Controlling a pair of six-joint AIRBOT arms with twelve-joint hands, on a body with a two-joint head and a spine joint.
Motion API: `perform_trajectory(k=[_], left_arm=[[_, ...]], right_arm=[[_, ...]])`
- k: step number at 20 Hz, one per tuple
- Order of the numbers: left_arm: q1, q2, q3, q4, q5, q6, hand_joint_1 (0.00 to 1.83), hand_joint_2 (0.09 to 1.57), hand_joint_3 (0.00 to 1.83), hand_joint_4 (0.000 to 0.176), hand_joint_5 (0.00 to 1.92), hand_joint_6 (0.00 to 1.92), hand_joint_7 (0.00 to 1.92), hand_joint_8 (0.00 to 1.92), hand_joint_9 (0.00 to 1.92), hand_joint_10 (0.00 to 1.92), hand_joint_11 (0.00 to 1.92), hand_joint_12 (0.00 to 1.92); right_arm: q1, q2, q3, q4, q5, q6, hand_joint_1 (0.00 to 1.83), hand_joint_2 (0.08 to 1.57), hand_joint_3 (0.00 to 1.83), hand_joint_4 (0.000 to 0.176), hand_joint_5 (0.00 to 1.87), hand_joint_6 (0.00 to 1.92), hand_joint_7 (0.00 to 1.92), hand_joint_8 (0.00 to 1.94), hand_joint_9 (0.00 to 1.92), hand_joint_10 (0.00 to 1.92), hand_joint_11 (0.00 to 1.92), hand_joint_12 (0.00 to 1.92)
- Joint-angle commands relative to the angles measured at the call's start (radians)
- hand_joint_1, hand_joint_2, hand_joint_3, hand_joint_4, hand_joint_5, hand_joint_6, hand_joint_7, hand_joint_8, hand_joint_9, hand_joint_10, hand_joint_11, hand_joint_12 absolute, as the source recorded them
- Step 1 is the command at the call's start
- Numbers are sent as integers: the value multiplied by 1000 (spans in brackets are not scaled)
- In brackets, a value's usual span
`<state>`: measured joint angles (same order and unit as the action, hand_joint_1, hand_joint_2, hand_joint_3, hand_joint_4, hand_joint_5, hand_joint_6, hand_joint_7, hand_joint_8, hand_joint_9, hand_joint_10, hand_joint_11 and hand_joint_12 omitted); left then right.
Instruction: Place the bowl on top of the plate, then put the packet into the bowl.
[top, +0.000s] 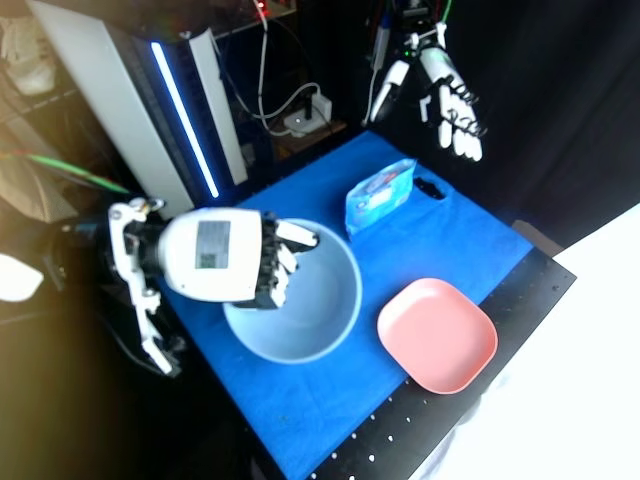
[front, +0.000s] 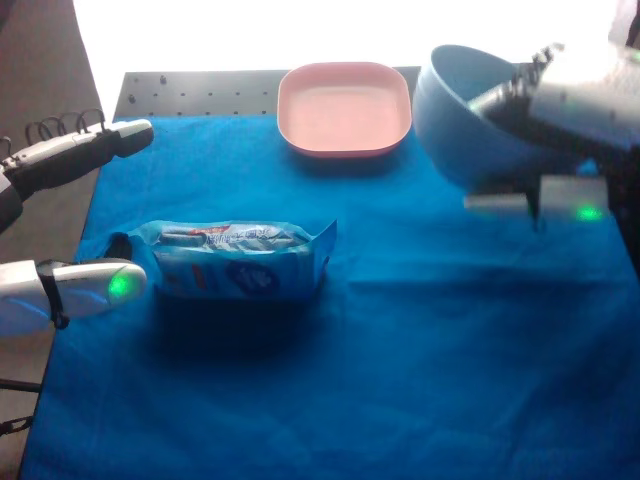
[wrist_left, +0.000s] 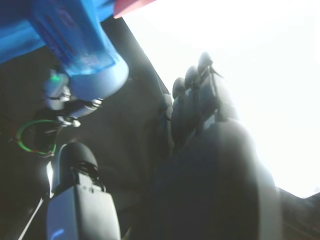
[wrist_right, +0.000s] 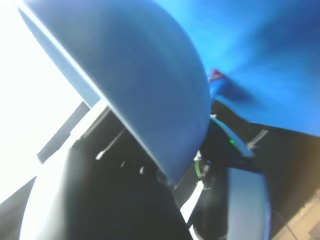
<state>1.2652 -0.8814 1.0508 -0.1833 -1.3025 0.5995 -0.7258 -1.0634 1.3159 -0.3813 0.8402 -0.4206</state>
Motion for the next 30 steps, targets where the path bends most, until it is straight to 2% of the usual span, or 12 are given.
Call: perform_trajectory(k=[1, 5, 6, 12, 15, 17, 21, 22, 25, 27, 28, 30], left_arm=[[-5, -2, 3, -15, -124, -8, 557, 1007, 0, 80, 253, 4, 187, 1, 116, 0, 93, 54], [-5, -6, 6, -15, -124, -9, 575, 997, 0, 84, 259, 5, 176, 0, 103, 0, 75, 52], [-5, -6, 7, -15, -123, -10, 580, 1000, 0, 71, 248, 0, 169, 0, 106, 1, 86, 59], [-9, -9, 14, -10, -119, -12, 618, 996, 0, 62, 239, 0, 175, 2, 126, 7, 100, 78], [-17, -15, 22, -4, -111, -15, 624, 1011, 3, 38, 236, 1, 189, 5, 155, 13, 136, 105], [-18, -16, 25, -1, -110, -17, 626, 1007, 1, 49, 235, 1, 197, 5, 156, 9, 112, 105], [-29, -21, 34, 8, -101, -22, 622, 1010, 2, 64, 246, 3, 210, 5, 164, 6, 103, 125], [-31, -22, 35, 9, -100, -22, 610, 1006, 0, 60, 247, 2, 214, 5, 168, 6, 102, 130], [-31, -22, 36, 9, -102, -24, 602, 1007, 0, 51, 249, 2, 227, 0, 185, 0, 10, 387], [-31, -22, 35, 9, -102, -25, 624, 1009, 0, 42, 251, 1, 226, 0, 186, 1, 0, 469], [-31, -23, 35, 9, -102, -25, 599, 1015, 3, 50, 241, 0, 219, 1, 181, 1, 0, 467], [-31, -24, 35, 9, -103, -25, 605, 1017, 2, 52, 241, 1, 210, 2, 168, 3, 0, 417]], right_arm=[[22, -15, 8, 30, 113, 2, 1082, 1438, 13, 169, 833, 1921, 1307, 1941, 1503, 1921, 1547, 1921], [76, -91, 79, 42, 87, 2, 1259, 1391, 0, 176, 848, 1921, 1234, 1941, 1434, 1921, 1437, 1921], [90, -116, 99, 42, 68, 2, 1163, 678, 1404, 3, 854, 1886, 996, 1941, 1318, 1921, 1255, 1921], [190, -262, 235, 7, -69, 2, 1390, 626, 1473, 0, 1152, 1921, 941, 1941, 1395, 1921, 1462, 1921], [227, -326, 305, -12, -139, 2, 1246, 1056, 752, 0, 1084, 1921, 1133, 1941, 1361, 1921, 1450, 1921], [247, -367, 348, -31, -187, 2, 1319, 894, 1018, 0, 1121, 1921, 847, 1941, 1382, 1921, 1481, 1921], [262, -429, 417, -49, -254, 2, 1555, 1094, 693, 0, 1193, 1921, 1343, 1941, 1487, 1921, 1542, 1921], [262, -438, 425, -50, -261, 2, 1406, 798, 1166, 0, 1149, 1921, 933, 1941, 1442, 1921, 1504, 1921], [262, -450, 435, -56, -269, 2, 1439, 1091, 694, 0, 1124, 1921, 1350, 1941, 1433, 1921, 1088, 1921], [262, -450, 435, -56, -269, 2, 1431, 1158, 595, 0, 1123, 1921, 1344, 1941, 1476, 1921, 1558, 1921], [261, -451, 433, -56, -269, 2, 1324, 852, 1091, 5, 1083, 1921, 755, 1941, 1395, 1921, 1587, 1921], [255, -452, 426, -57, -269, 2, 1272, 1091, 805, 0, 1135, 1921, 1161, 1941, 1417, 1921, 1585, 1921]])
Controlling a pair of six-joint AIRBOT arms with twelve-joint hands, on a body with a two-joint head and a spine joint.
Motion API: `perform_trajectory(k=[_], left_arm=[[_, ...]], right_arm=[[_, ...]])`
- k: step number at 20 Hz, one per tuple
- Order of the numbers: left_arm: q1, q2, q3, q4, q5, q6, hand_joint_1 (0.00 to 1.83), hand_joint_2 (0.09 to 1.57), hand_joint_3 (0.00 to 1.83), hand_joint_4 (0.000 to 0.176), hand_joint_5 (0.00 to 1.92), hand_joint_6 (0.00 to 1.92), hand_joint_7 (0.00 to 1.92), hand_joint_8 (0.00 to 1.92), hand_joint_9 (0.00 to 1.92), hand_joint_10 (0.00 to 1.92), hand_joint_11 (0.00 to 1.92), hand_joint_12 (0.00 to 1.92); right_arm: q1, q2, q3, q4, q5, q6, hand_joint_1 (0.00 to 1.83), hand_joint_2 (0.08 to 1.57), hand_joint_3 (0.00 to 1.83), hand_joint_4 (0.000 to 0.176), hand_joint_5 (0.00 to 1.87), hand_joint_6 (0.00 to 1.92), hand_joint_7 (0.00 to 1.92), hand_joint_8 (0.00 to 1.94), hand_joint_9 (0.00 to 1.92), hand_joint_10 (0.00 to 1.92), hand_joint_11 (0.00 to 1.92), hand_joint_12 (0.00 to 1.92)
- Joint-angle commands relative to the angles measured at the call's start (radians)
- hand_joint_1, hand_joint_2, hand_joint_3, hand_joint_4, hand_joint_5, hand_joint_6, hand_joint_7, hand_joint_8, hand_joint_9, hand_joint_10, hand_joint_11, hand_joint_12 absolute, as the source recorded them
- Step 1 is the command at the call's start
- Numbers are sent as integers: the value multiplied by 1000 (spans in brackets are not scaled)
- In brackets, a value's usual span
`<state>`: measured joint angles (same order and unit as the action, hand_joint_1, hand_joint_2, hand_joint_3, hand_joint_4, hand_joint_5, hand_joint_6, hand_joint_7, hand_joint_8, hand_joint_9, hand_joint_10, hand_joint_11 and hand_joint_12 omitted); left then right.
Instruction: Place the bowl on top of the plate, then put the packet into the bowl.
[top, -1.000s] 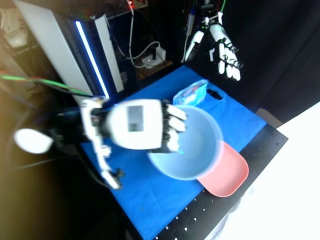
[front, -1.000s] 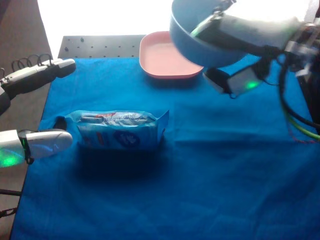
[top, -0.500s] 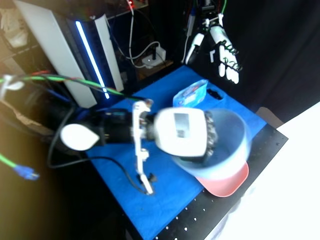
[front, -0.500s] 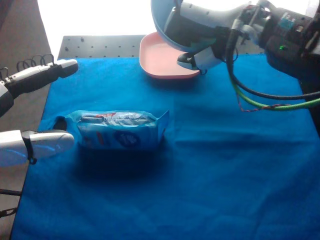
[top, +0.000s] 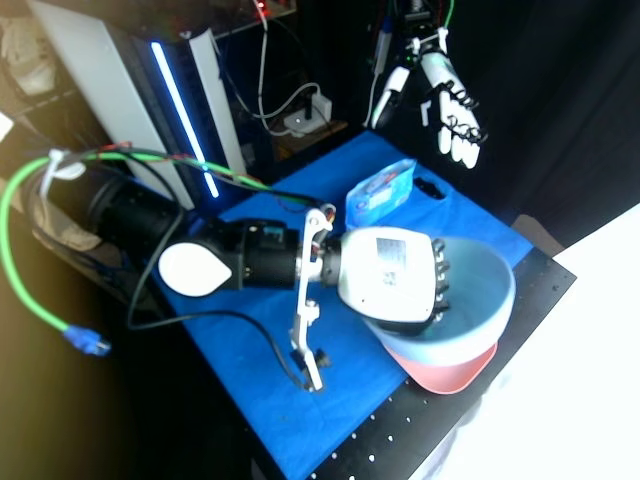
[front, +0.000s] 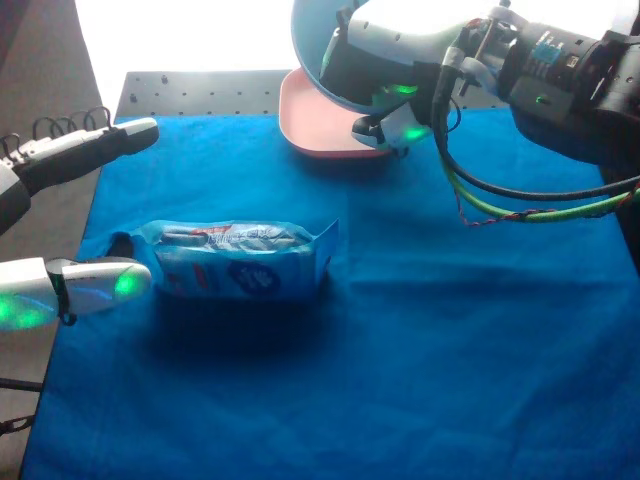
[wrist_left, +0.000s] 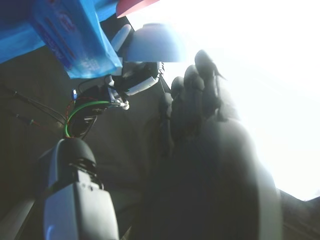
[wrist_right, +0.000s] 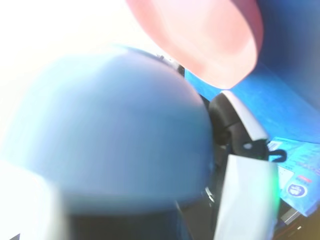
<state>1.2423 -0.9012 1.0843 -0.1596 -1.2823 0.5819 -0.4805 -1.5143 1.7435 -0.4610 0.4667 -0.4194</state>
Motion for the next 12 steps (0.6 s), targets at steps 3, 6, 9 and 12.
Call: perform_trajectory(k=[3, 6, 9, 12], left_arm=[[-8, -4, 1, -15, -123, -9, 616, 1014, 0, 60, 261, 1, 214, 1, 181, 2, 0, 493], [-8, -4, 0, -15, -124, -9, 585, 1010, 0, 61, 258, 1, 220, 1, 186, 1, 0, 490], [-8, -4, 1, -15, -126, -10, 615, 996, 0, 68, 255, 1, 217, 1, 177, 0, 0, 459], [-8, -4, 0, -16, -127, -10, 601, 1009, 0, 39, 248, 0, 223, 1, 192, 2, 2, 501]], right_arm=[[-6, -4, -2, 24, 104, 1, 1181, 1056, 480, 0, 735, 1334, 827, 1772, 1036, 1814, 1057, 1921], [-11, -4, -4, 25, 104, 2, 1197, 1264, 5, 0, 634, 1275, 813, 1493, 845, 1287, 766, 1672], [-12, -4, -13, 25, 104, 2, 1063, 1402, 9, 0, 668, 201, 712, 733, 820, 629, 616, 1304], [-15, -2, -24, 25, 104, 4, 902, 1399, 0, 0, 558, 1, 690, 24, 811, 183, 512, 1159]])
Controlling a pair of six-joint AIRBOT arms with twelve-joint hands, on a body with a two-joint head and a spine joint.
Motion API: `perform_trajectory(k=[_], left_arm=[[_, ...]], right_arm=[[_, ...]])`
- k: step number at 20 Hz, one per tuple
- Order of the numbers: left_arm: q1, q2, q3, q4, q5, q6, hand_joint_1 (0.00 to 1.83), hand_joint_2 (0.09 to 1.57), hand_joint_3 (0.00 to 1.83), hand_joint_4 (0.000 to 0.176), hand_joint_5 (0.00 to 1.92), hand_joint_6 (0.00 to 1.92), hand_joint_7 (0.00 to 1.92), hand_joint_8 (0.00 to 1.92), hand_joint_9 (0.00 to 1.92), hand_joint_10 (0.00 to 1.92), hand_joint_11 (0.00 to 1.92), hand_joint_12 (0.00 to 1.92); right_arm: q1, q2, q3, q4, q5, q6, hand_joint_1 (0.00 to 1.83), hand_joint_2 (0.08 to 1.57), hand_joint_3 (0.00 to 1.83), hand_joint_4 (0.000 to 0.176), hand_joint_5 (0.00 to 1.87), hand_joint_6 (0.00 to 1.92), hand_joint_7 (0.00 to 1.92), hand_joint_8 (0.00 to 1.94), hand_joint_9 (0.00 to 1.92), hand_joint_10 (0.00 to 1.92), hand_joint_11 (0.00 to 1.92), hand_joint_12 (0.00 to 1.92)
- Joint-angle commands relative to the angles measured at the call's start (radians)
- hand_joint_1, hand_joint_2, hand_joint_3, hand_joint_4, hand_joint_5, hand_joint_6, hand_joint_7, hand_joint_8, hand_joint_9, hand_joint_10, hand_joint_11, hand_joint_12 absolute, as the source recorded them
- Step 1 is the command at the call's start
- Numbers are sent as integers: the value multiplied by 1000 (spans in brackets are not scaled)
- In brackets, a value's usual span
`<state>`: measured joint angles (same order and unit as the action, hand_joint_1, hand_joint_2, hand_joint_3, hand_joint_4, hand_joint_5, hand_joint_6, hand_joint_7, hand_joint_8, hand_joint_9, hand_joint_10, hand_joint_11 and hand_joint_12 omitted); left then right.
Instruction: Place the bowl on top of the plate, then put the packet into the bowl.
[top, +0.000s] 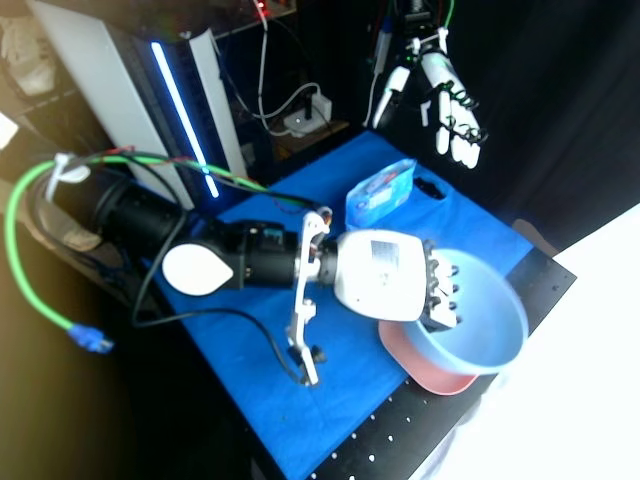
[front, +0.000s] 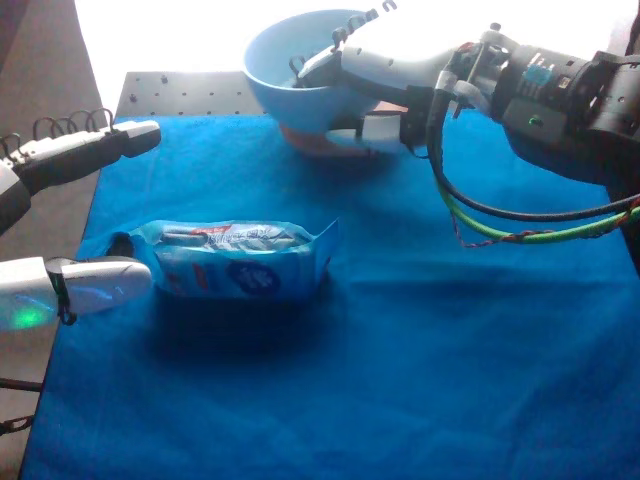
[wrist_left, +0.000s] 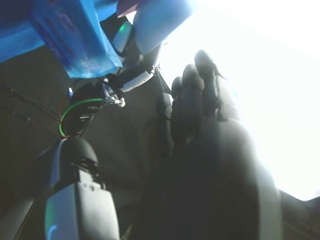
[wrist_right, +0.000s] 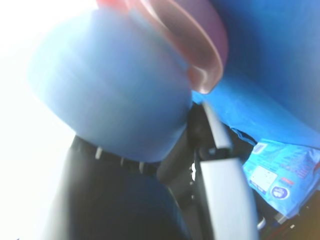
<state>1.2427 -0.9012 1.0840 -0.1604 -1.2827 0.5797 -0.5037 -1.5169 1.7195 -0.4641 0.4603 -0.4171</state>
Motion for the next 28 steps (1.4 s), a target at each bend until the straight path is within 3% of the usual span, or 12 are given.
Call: perform_trajectory(k=[1, 2, 4, 7, 12, 13, 14, 15, 17, 23, 24, 28], left_arm=[[-9, -4, -1, -15, -127, -8, 600, 1008, 0, 43, 248, 0, 226, 1, 200, 4, 3, 510], [-9, -4, -2, -16, -128, -8, 617, 1002, 0, 62, 240, 0, 223, 0, 197, 2, 0, 515], [-9, -4, -4, -17, -128, -8, 613, 997, 0, 73, 238, 2, 227, 2, 198, 2, 0, 505], [-9, -4, -6, -19, -129, -8, 624, 997, 0, 54, 229, 1, 219, 1, 197, 2, 1, 498], [-8, -4, -8, -21, -129, -8, 643, 981, 0, 61, 240, 1, 227, 2, 200, 2, 5, 513], [-8, -5, -8, -22, -130, -8, 628, 986, 1, 67, 240, 0, 232, 3, 196, 0, 0, 509], [-8, -5, -8, -22, -131, -8, 634, 990, 2, 67, 239, 0, 222, 2, 178, 2, 0, 463], [-8, -5, -8, -22, -132, -8, 634, 983, 0, 63, 243, 1, 227, 3, 184, 4, 0, 479], [-8, -5, -9, -22, -133, -8, 627, 985, 1, 57, 241, 0, 225, 0, 187, 3, 0, 472], [-1, -5, -11, -31, -137, -8, 688, 956, 0, 55, 242, 0, 220, 0, 189, 0, 0, 453], [0, -5, -11, -34, -137, -8, 709, 944, 0, 46, 237, 0, 219, 0, 192, 2, 7, 461], [1, -4, -5, -36, -125, -8, 839, 845, 0, 76, 180, 0, 130, 0, 96, 0, 0, 300]], right_arm=[[8, 4, -7, 28, 111, 2, 871, 1390, 0, 0, 534, 0, 667, 5, 837, 191, 552, 1227], [7, 14, -18, 28, 111, 2, 806, 1395, 3, 0, 483, 0, 595, 0, 782, 158, 494, 1215], [1, 25, -22, 28, 111, 4, 699, 1413, 0, 0, 444, 0, 553, 0, 763, 80, 476, 1147], [-15, 44, -23, 28, 111, 24, 618, 1408, 0, 0, 399, 0, 480, 0, 643, 6, 284, 1066], [-29, 72, -34, 28, 111, 38, 609, 1342, 0, 6, 316, 0, 353, 0, 431, 0, 121, 912], [-30, 76, -38, 28, 112, 38, 525, 1242, 0, 102, 246, 0, 251, 0, 309, 0, 17, 782], [-30, 78, -41, 28, 112, 38, 522, 1174, 0, 161, 182, 11, 166, 16, 215, 18, 3, 441], [-30, 80, -43, 29, 112, 38, 482, 1132, 0, 173, 159, 3, 124, 4, 143, 4, 0, 198], [-30, 90, -54, 32, 115, 38, 461, 1073, 0, 176, 114, 0, 50, 0, 27, 0, 0, 10], [-53, 178, -116, 122, 251, 38, 480, 906, 0, 176, 0, 0, 0, 0, 0, 0, 0, 0], [-60, 202, -137, 145, 289, 38, 484, 894, 0, 176, 0, 0, 0, 0, 0, 0, 0, 0], [-104, 290, -222, 234, 435, 34, 475, 906, 0, 176, 0, 0, 0, 0, 0, 0, 0, 0]])
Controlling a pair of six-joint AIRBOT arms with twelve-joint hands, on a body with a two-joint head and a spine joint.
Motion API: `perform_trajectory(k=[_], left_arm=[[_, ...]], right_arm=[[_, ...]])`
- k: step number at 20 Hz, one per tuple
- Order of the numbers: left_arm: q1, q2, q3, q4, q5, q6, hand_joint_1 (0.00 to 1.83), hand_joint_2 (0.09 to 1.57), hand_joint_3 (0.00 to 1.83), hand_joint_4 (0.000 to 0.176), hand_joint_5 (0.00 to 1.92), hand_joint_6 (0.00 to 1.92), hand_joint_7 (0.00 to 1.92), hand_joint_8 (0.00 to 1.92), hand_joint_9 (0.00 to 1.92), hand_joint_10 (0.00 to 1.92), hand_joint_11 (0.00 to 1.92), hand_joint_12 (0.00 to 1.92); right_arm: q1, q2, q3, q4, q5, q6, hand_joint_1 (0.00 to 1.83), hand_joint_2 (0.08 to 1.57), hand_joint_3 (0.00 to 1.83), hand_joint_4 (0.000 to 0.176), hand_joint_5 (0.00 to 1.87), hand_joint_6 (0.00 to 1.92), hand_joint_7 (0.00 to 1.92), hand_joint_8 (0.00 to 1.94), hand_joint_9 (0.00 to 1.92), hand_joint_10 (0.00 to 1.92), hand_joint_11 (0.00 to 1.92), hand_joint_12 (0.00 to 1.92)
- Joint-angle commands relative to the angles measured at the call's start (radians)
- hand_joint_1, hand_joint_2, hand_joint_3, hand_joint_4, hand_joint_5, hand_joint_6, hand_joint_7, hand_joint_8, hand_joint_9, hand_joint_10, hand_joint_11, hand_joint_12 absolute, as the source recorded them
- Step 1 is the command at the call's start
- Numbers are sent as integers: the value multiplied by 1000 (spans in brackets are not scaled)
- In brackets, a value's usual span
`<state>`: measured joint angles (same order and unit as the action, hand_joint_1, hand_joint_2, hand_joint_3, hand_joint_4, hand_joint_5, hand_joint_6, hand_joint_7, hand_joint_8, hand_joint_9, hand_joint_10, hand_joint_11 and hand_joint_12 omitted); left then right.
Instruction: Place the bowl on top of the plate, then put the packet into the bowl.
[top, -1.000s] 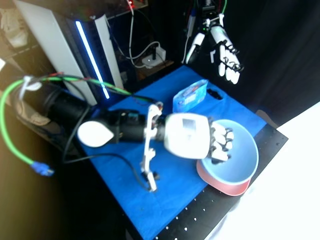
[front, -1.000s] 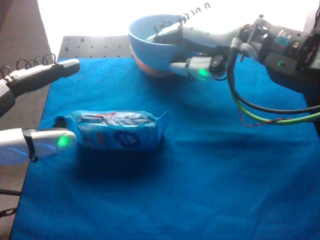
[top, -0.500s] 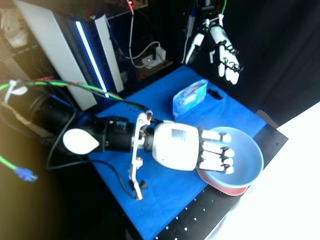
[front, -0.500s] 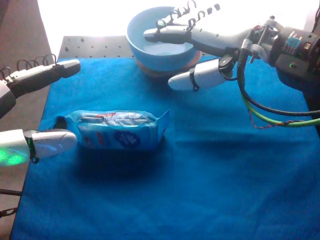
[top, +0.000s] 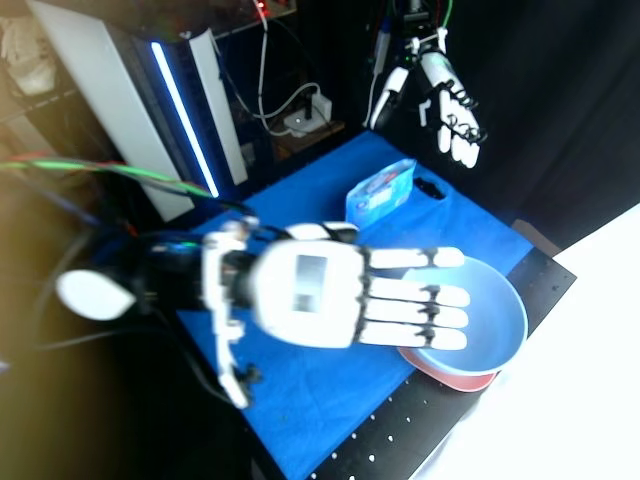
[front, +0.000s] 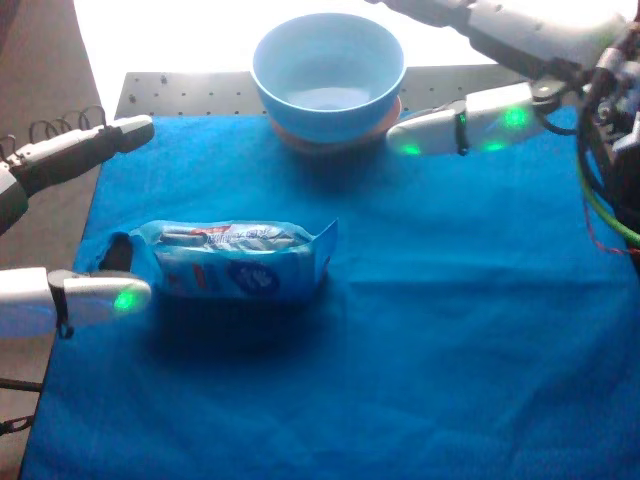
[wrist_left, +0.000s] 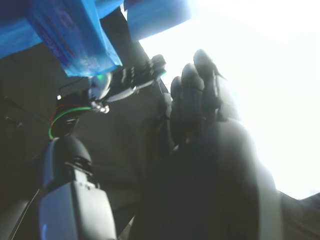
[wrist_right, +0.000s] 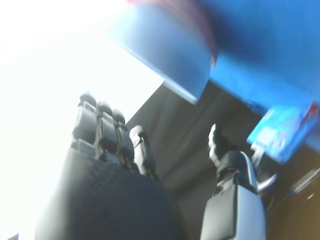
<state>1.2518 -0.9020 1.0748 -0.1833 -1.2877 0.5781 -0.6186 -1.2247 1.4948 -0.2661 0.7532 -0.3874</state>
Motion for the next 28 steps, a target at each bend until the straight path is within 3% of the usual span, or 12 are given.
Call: perform_trajectory(k=[1, 5, 7, 10, 11, 12, 13, 14, 16, 21, 23, 28], left_arm=[[-12, -5, 10, -11, -112, -6, 829, 819, 0, 84, 179, 0, 126, 1, 95, 1, 0, 327], [-88, -32, 54, 41, -25, -6, 825, 763, 0, 107, 149, 3, 67, 2, 2, 0, 0, 18], [-175, -55, 83, 116, 68, -8, 843, 743, 0, 154, 162, 7, 68, 6, 0, 0, 0, 0], [-244, -90, 124, 200, 164, -38, 830, 740, 0, 176, 214, 1, 141, 1, 149, 3, 109, 269], [-261, -104, 140, 229, 188, -61, 887, 795, 0, 153, 318, 14, 240, 11, 284, 2, 161, 554], [-271, -121, 160, 264, 212, -96, 1025, 954, 11, 26, 613, 31, 516, 32, 564, 46, 365, 720], [-275, -129, 169, 279, 233, -107, 1125, 1077, 0, 0, 928, 737, 733, 21, 803, 62, 533, 837], [-279, -133, 174, 282, 253, -107, 1327, 1082, 0, 0, 1120, 587, 877, 825, 954, 926, 763, 1080], [-300, -143, 194, 286, 281, -106, 1372, 1119, 4, 0, 963, 834, 868, 1117, 961, 1197, 844, 1197], [-411, -146, 240, 329, 315, -105, 1361, 1147, 1, 0, 966, 855, 811, 1218, 858, 1346, 673, 1413], [-449, -142, 252, 339, 305, -104, 1244, 1084, 2, 0, 1133, 661, 970, 1061, 940, 691, 384, 1229], [-555, -123, 256, 342, 258, -54, 1366, 1136, 3, 0, 1009, 912, 894, 1106, 765, 1339, 570, 1415]], right_arm=[[-17, 22, -22, 70, 193, 4, 501, 898, 0, 176, 0, 0, 0, 0, 0, 0, 0, 0], [-106, 98, -103, 120, 312, 4, 593, 943, 11, 170, 0, 0, 0, 0, 0, 0, 0, 0], [-157, 135, -135, 160, 369, 4, 491, 1016, 14, 109, 0, 0, 0, 0, 0, 0, 0, 0], [-195, 158, -152, 203, 412, 4, 535, 914, 0, 174, 0, 0, 0, 0, 0, 0, 0, 0], [-199, 163, -155, 211, 418, 4, 591, 952, 0, 176, 0, 0, 0, 0, 0, 0, 0, 0], [-201, 168, -159, 215, 426, 4, 634, 960, 0, 176, 0, 0, 0, 0, 0, 0, 0, 0], [-201, 170, -161, 215, 432, 4, 599, 955, 0, 176, 0, 0, 0, 0, 0, 0, 0, 0], [-201, 172, -164, 215, 440, 4, 590, 944, 0, 176, 0, 0, 0, 0, 0, 0, 0, 0], [-208, 175, -168, 216, 446, 4, 578, 953, 0, 176, 0, 0, 0, 0, 0, 0, 0, 0], [-257, 176, -169, 268, 466, 4, 559, 997, 13, 176, 0, 0, 0, 0, 0, 0, 0, 0], [-264, 176, -170, 271, 467, 4, 533, 1011, 14, 176, 0, 0, 0, 0, 0, 0, 0, 0], [-273, 176, -172, 285, 473, 4, 463, 1047, 11, 175, 0, 0, 0, 0, 0, 0, 0, 0]])
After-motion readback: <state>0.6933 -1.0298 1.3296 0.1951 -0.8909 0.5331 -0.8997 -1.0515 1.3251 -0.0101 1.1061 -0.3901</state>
